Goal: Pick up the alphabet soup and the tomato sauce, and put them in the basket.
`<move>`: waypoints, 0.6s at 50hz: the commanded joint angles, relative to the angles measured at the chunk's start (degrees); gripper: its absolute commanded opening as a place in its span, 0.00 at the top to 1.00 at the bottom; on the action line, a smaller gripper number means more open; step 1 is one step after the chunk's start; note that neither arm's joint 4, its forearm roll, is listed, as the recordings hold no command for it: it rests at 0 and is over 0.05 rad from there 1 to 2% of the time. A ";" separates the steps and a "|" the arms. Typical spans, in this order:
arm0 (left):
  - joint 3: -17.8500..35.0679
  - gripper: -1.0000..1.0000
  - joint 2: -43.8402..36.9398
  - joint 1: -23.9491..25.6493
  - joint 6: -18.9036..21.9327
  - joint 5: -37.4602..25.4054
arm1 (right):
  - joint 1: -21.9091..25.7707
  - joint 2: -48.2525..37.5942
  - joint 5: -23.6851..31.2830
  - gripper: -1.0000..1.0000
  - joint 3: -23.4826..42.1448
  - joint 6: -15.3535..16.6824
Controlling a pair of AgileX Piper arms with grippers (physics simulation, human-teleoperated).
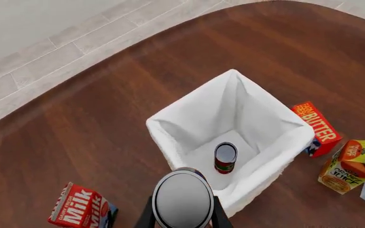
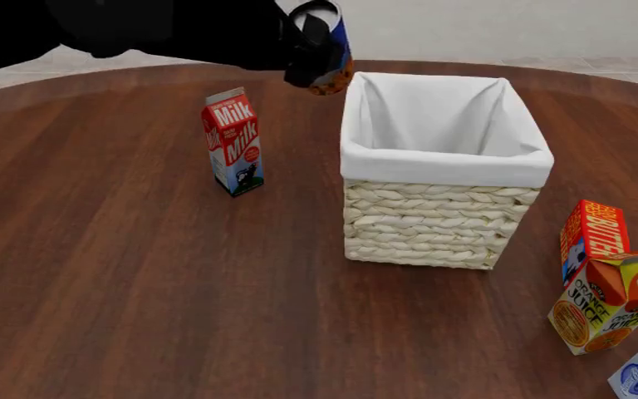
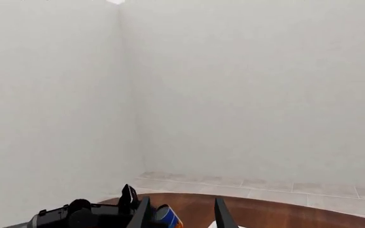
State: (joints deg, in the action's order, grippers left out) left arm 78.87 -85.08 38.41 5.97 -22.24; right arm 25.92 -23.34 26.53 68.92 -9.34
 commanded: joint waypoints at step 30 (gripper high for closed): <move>7.89 1.00 -7.24 5.23 3.49 0.48 | -0.23 -0.96 -1.89 0.00 -0.16 0.54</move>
State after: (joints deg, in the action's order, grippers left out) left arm 84.22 -90.64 42.48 7.56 -21.82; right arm 25.93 -23.44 26.40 69.42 -8.90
